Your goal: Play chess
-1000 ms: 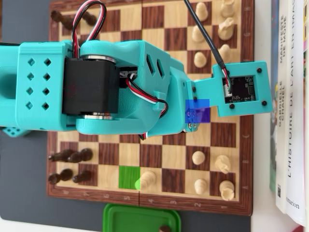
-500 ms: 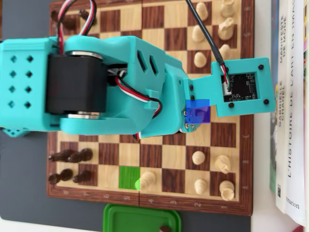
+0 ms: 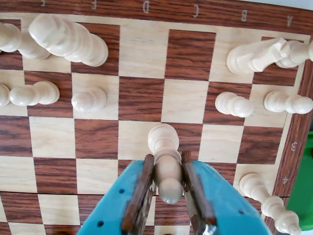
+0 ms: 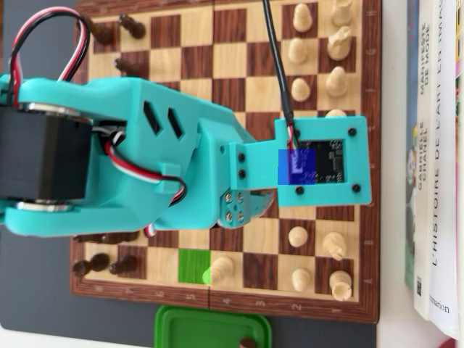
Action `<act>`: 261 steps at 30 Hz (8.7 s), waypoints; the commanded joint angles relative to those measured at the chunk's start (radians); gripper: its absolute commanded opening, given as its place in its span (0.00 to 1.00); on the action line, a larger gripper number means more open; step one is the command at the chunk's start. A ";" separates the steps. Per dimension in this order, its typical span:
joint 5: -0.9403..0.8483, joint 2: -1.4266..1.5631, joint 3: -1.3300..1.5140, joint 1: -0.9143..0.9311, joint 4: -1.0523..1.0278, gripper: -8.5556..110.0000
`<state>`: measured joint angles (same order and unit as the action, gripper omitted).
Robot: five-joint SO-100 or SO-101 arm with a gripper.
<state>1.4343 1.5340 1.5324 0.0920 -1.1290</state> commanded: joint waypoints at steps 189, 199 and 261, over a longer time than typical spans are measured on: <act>-0.156 0.164 0.311 0.385 0.015 0.20; -0.156 0.288 0.322 0.371 0.014 0.20; 0.081 1.440 1.328 -0.110 1.773 0.20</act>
<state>1.5140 2.9406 2.8486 -0.0199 0.5783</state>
